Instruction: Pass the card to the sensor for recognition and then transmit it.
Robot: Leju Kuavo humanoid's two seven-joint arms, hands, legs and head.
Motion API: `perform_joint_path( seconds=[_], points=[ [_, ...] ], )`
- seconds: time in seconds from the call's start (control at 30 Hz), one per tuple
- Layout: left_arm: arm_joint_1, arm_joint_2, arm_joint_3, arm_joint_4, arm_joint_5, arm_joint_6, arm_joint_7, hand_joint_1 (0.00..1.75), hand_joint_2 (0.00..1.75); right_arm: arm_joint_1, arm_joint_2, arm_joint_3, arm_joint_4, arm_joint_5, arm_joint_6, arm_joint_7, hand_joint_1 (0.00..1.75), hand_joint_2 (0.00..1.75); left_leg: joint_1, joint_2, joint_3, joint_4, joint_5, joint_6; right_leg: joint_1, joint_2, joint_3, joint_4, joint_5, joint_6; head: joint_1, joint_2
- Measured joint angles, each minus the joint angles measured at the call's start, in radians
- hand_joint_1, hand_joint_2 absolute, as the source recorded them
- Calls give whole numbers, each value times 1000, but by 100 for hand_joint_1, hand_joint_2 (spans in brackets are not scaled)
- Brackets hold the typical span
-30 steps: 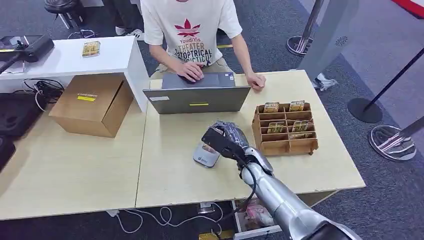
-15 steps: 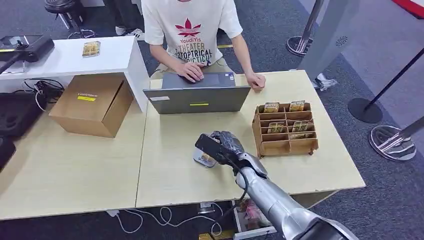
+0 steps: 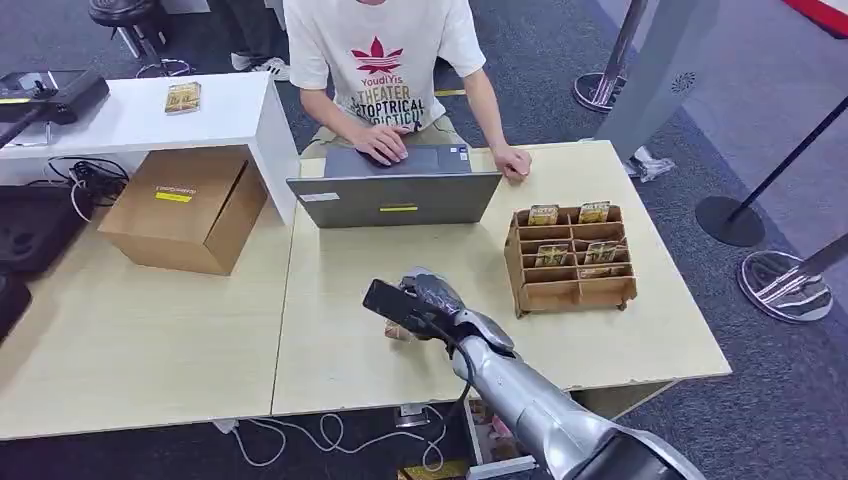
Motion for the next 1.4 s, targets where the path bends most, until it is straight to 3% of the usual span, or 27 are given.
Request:
perform_joint_path(
  seconds=[0.27,0.47,1.0,1.4],
  points=[
    [0,4,0,0,-7,0,-3,0,0,0,5,5,25,2,22,0,175,175,0,0,0,0,0,0,0,0,0,0,0,0,0,0],
    [3,6,0,0,-13,-12,-50,0,0,1,5,7,31,-3,14,-6,175,175,0,0,0,0,0,0,0,0,0,0,0,0,0,0],
    [7,12,0,0,-3,-11,-40,0,0,0,2,7,38,-25,19,-3,175,175,0,0,1,0,0,0,0,0,0,0,0,0,0,0],
    [13,13,0,0,-2,-21,-51,0,0,1,-56,-10,43,-54,2,11,175,175,0,0,2,0,0,0,0,0,1,-1,0,0,0,0]
  ],
)
